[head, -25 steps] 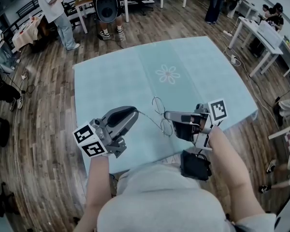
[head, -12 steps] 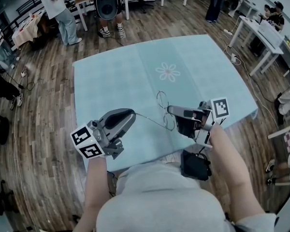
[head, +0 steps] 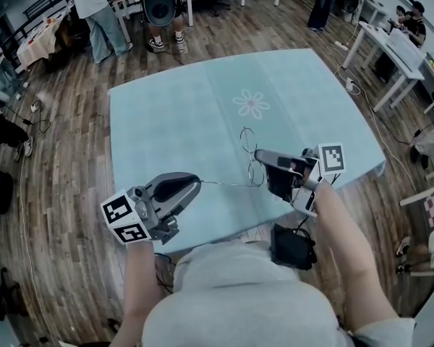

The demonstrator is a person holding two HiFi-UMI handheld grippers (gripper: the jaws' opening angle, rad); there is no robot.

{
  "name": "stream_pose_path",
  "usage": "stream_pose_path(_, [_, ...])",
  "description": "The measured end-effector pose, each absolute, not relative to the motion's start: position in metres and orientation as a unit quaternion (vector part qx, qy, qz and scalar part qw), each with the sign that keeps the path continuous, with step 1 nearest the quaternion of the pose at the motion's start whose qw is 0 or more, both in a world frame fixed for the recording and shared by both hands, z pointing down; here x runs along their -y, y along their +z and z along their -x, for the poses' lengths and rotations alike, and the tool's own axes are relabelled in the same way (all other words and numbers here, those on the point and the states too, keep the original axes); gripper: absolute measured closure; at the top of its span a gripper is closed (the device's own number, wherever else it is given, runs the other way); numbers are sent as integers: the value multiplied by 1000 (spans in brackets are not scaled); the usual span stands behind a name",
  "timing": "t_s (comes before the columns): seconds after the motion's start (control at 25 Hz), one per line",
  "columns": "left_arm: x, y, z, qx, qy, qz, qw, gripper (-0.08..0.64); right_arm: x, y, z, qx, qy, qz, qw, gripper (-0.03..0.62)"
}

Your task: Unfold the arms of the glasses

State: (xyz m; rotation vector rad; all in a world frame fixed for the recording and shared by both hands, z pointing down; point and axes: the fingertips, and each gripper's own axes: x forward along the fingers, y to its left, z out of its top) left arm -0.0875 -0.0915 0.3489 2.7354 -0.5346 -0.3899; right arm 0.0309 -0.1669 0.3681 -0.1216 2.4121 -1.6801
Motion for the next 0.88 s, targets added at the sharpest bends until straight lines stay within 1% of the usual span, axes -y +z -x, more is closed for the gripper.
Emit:
stream_pose_path(0.4, [71,355,78,158,-113,-967,162,523,170,371,-32,-814,-570,54,100,581])
stream_pose_path(0.88, [61,362,67,141,-82,-974,154,523,179,375,-37,-806,-573,86,118,582])
